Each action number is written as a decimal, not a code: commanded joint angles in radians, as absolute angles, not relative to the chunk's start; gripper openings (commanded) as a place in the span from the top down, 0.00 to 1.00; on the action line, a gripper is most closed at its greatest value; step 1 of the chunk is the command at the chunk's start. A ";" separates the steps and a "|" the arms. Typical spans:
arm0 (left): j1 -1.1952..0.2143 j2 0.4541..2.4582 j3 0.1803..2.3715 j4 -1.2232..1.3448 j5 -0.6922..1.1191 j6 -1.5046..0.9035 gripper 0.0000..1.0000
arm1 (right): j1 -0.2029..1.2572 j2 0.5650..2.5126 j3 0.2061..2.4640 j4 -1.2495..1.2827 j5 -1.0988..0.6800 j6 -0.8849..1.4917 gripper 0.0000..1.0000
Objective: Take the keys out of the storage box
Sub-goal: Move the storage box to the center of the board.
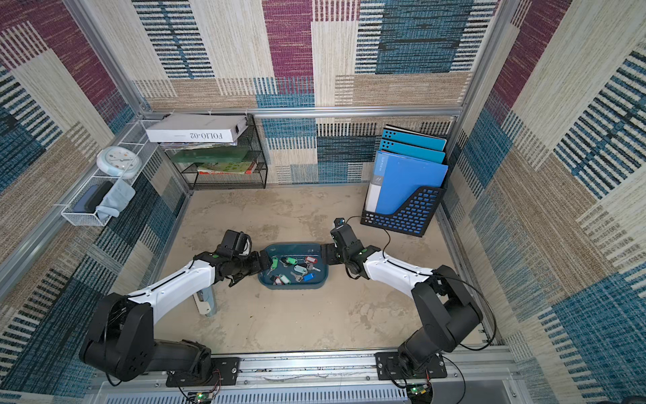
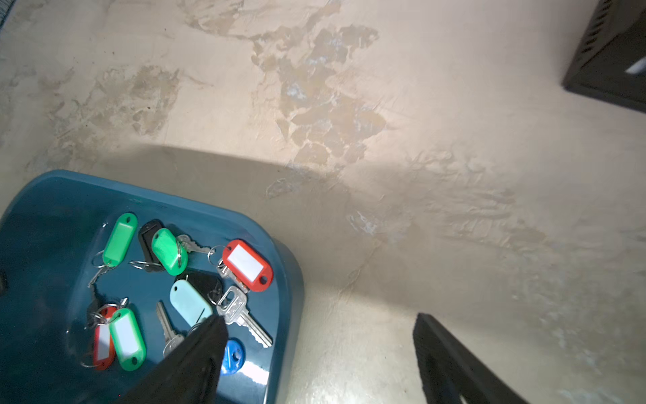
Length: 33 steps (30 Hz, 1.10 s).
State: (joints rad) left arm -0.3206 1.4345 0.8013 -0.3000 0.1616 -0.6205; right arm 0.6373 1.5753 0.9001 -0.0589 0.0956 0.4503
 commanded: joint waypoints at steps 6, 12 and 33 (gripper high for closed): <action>-0.324 1.610 0.863 -0.128 0.300 -0.646 0.30 | 0.668 1.700 0.956 -0.033 0.014 0.507 0.33; -0.329 1.699 0.929 -0.105 0.321 -0.652 0.50 | 0.664 1.812 1.062 -0.078 0.087 0.514 0.55; -0.328 1.836 1.242 -0.273 0.239 -0.573 0.01 | 0.529 1.966 1.352 -0.191 0.214 0.334 0.30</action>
